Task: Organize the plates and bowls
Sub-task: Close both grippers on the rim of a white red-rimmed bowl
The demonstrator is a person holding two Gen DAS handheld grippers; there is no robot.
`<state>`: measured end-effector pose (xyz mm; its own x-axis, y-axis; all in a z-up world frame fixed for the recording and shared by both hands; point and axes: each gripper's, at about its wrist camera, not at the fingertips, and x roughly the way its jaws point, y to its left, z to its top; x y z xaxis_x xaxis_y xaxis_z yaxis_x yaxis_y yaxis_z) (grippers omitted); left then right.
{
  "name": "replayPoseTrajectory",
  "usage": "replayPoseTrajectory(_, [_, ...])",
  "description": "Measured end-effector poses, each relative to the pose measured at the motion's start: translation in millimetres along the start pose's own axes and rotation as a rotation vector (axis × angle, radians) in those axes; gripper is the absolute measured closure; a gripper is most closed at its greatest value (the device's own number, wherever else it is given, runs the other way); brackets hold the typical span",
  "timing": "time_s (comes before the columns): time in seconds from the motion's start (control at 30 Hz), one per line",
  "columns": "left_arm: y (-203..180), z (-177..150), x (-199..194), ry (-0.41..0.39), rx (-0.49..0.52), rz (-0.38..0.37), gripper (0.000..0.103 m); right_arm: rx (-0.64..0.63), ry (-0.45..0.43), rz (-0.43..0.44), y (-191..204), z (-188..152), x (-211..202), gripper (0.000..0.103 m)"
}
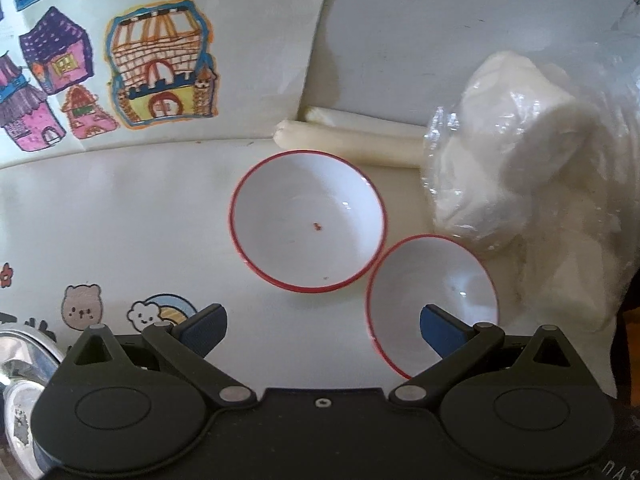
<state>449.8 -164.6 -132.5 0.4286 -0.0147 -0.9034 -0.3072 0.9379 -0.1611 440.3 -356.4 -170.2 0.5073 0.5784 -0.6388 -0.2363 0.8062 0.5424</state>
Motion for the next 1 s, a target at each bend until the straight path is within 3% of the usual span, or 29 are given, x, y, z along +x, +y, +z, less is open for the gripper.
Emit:
replayPoseTrajectory(0.2, [4, -1, -1, 0.004, -0.017, 0.009, 0.002, 0.01, -0.004, -0.002, 3, 6, 11, 0.038])
replayPoseTrajectory(0.3, [5, -3, -1, 0.003, -0.018, -0.008, 0.007, 0.011, -0.004, -0.001, 6, 9, 17, 0.043])
replayPoseTrajectory(0.5, [-1, 1, 2, 0.008, -0.03, -0.037, 0.021, 0.023, 0.004, 0.004, 9, 13, 27, 0.064])
replayPoseTrajectory(0.57, [-1, 1, 4, 0.01, -0.029, -0.054, 0.027, 0.028, 0.008, 0.006, 9, 13, 29, 0.071])
replayPoseTrajectory(0.67, [0, 2, 7, 0.017, -0.034, -0.084, 0.045, 0.034, 0.01, 0.016, 8, 13, 29, 0.075])
replayPoseTrajectory(0.73, [2, 3, 9, 0.025, -0.043, -0.108, 0.064, 0.03, 0.011, 0.023, 8, 12, 28, 0.078])
replayPoseTrajectory(0.83, [4, 2, 10, 0.028, -0.052, -0.131, 0.08, 0.021, 0.011, 0.032, 10, 12, 28, 0.084])
replayPoseTrajectory(1.0, [6, -4, 10, 0.019, -0.048, -0.165, 0.09, 0.025, 0.018, 0.038, 9, 12, 26, 0.085])
